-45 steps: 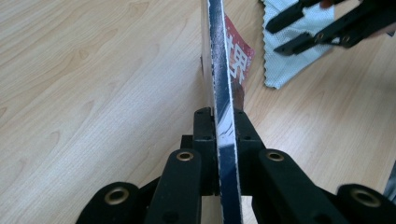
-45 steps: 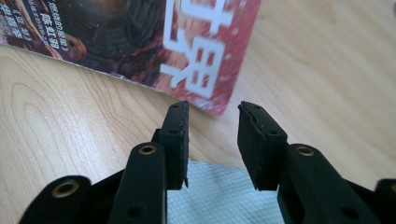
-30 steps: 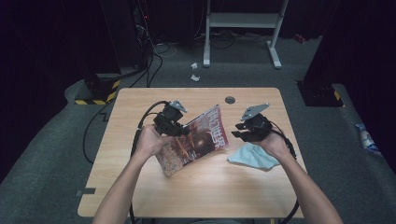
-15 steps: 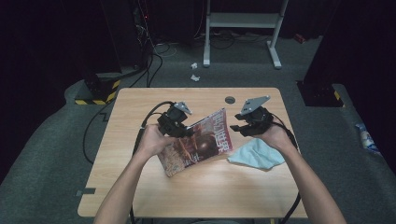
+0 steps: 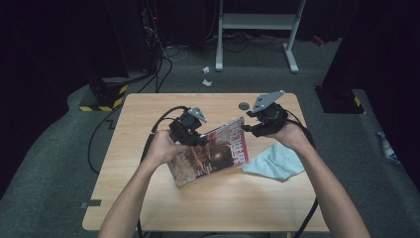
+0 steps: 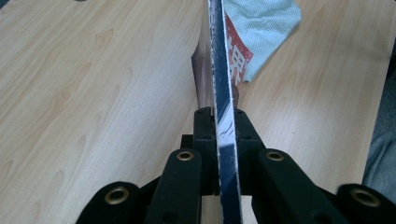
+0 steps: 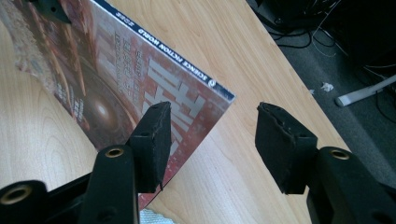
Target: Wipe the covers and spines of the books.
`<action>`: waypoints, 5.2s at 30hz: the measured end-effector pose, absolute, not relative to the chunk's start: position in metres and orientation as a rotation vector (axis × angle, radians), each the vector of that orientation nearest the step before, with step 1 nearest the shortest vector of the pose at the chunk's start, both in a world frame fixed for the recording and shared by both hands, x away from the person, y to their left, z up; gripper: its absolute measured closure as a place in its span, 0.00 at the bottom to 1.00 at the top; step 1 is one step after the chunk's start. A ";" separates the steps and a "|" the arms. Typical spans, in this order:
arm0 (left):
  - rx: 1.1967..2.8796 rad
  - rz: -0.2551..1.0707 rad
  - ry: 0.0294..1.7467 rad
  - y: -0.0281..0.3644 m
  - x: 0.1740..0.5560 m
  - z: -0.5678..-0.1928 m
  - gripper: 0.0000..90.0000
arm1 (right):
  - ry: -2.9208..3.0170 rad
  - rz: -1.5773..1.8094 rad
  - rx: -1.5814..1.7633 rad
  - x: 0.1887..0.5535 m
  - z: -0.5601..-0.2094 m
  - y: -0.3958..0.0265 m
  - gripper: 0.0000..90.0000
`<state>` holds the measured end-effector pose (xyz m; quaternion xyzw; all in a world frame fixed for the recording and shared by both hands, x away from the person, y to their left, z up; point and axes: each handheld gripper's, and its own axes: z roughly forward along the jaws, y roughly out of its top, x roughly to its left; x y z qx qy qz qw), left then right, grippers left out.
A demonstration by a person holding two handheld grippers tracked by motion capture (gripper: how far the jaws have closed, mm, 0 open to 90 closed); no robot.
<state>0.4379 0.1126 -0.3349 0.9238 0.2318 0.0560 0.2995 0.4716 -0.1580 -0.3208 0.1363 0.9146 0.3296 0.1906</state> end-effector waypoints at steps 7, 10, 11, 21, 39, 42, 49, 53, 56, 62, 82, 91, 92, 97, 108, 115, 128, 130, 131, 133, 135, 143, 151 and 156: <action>2.480 0.126 0.564 0.107 0.439 -0.332 0.93 | 2.583 0.911 0.335 0.475 -0.314 -0.153 0.47; 2.499 0.115 0.548 0.104 0.439 -0.332 0.93 | 2.611 0.916 0.303 0.476 -0.316 -0.150 0.47; 2.504 0.115 0.542 0.103 0.440 -0.331 0.93 | 2.629 0.906 0.285 0.476 -0.317 -0.148 0.47; 2.513 0.095 0.465 0.096 0.441 -0.329 0.93 | 2.783 0.811 0.148 0.476 -0.323 -0.130 0.51; 2.583 0.117 0.457 0.092 0.449 -0.335 0.91 | 2.965 0.687 0.027 0.481 -0.341 -0.119 0.89; 2.573 0.093 0.472 0.095 0.452 -0.335 0.90 | 2.973 0.695 0.027 0.480 -0.341 -0.119 0.91; 2.568 0.098 0.512 0.097 0.458 -0.335 0.82 | 2.979 0.705 0.040 0.476 -0.340 -0.120 0.93; 2.549 0.092 0.554 0.098 0.461 -0.337 0.74 | 2.985 0.721 0.069 0.475 -0.340 -0.122 0.93; 2.514 0.098 0.590 0.100 0.463 -0.335 0.65 | 2.995 0.735 0.111 0.473 -0.340 -0.125 0.93; 2.463 0.142 0.683 0.103 0.463 -0.332 0.51 | 3.003 0.768 0.200 0.473 -0.348 -0.132 0.93; 2.253 0.381 0.974 0.110 0.463 -0.316 0.38 | 2.940 0.849 0.457 0.467 -0.352 -0.143 0.93; 2.231 0.419 1.073 0.119 0.464 -0.314 0.38 | 2.879 0.845 0.590 0.467 -0.353 -0.143 0.93; 2.220 0.419 1.082 0.120 0.464 -0.314 0.38 | 2.873 0.843 0.600 0.467 -0.352 -0.143 0.93; 2.172 0.368 1.140 0.124 0.467 -0.316 0.36 | 2.835 0.837 0.658 0.465 -0.350 -0.141 0.93; 2.117 0.294 1.308 0.125 0.475 -0.326 0.33 | 2.716 0.843 0.854 0.463 -0.350 -0.139 0.93; 2.096 0.230 1.361 0.113 0.481 -0.331 0.31 | 2.680 0.802 0.913 0.457 -0.357 -0.132 0.93; 1.970 0.168 1.464 0.105 0.494 -0.332 0.29 | 2.633 0.818 0.930 0.446 -0.364 -0.123 0.93; 1.963 0.181 1.472 0.104 0.495 -0.331 0.29 | 2.629 0.822 0.930 0.445 -0.364 -0.123 0.93; 1.961 0.182 1.481 0.102 0.496 -0.330 0.29 | 2.627 0.822 0.932 0.445 -0.364 -0.123 0.93; 1.966 0.195 1.496 0.100 0.498 -0.330 0.29 | 2.624 0.824 0.940 0.445 -0.364 -0.122 0.93; 1.959 0.177 1.519 0.095 0.500 -0.331 0.29 | 2.622 0.826 0.949 0.444 -0.364 -0.122 0.93; 1.964 0.191 1.575 0.085 0.505 -0.336 0.28 | 2.605 0.849 0.962 0.442 -0.365 -0.123 0.93; 1.969 0.189 1.591 0.075 0.506 -0.339 0.28 | 2.586 0.871 0.961 0.439 -0.366 -0.121 0.93; 1.990 0.189 1.588 0.072 0.508 -0.341 0.27 | 2.581 0.888 0.960 0.438 -0.365 -0.119 0.93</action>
